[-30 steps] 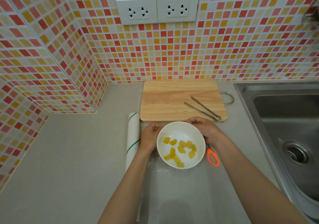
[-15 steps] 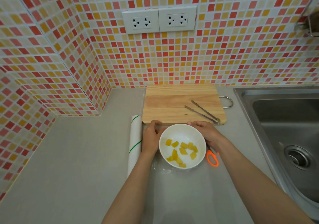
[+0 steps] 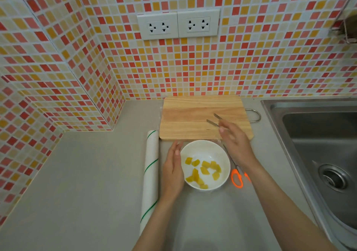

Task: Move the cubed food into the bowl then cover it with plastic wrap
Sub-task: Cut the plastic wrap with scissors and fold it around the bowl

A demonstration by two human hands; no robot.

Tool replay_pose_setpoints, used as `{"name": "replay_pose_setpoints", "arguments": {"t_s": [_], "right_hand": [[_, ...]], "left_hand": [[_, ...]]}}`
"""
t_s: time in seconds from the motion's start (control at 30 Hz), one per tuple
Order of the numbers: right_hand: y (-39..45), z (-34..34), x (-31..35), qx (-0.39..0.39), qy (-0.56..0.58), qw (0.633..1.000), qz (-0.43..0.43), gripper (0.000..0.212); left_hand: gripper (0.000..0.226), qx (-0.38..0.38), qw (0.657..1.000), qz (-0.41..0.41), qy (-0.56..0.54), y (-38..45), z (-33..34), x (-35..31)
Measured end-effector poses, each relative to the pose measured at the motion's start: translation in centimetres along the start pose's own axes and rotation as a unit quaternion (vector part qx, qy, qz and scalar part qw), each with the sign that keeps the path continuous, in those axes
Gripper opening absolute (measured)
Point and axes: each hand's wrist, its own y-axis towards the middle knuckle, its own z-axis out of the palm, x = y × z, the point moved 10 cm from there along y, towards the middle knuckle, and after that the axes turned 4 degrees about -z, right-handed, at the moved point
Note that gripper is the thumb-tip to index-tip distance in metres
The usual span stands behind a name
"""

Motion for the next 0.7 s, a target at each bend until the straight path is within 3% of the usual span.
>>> {"name": "replay_pose_setpoints", "arguments": {"t_s": [0.1, 0.2, 0.27, 0.37, 0.43, 0.5, 0.57, 0.63, 0.7], "right_hand": [[-2.6, 4.0, -1.1, 0.110, 0.044, 0.992, 0.046, 0.038], [-3.5, 4.3, -3.5, 0.082, 0.098, 0.983, 0.130, 0.041], [-4.0, 4.9, -4.9, 0.076, 0.200, 0.955, 0.205, 0.045], [-4.7, 5.8, -5.9, 0.074, 0.332, 0.902, 0.264, 0.061], [-5.0, 5.7, -6.5, 0.059, 0.353, 0.889, 0.284, 0.069], [-4.7, 4.9, -6.8, 0.029, 0.297, 0.913, 0.279, 0.071], [-4.3, 2.9, -6.6, -0.055, 0.223, 0.943, 0.240, 0.068], [-4.9, 0.3, -5.8, -0.175, 0.190, 0.949, 0.179, 0.060], [-5.8, -0.5, -5.0, -0.205, 0.192, 0.950, 0.137, 0.051]], "left_hand": [[0.037, 0.024, 0.999, -0.019, -0.020, -0.3, 1.4, 1.4], [0.035, 0.023, 0.998, -0.046, -0.042, 0.2, 1.8, 2.1], [0.037, 0.024, 0.993, -0.077, -0.089, 0.8, 2.0, 3.0], [0.050, 0.052, 0.956, -0.168, -0.233, 1.3, 3.3, 4.2], [0.051, 0.051, 0.934, -0.187, -0.299, 1.3, 3.5, 4.1], [0.052, 0.036, 0.926, -0.188, -0.325, 1.4, 3.0, 3.9], [0.052, 0.005, 0.936, -0.176, -0.304, 1.4, 2.2, 3.7], [0.048, -0.046, 0.954, -0.159, -0.251, 1.1, 1.0, 3.8], [0.042, -0.110, 0.965, -0.151, -0.186, -0.1, -0.3, 4.5]]}}
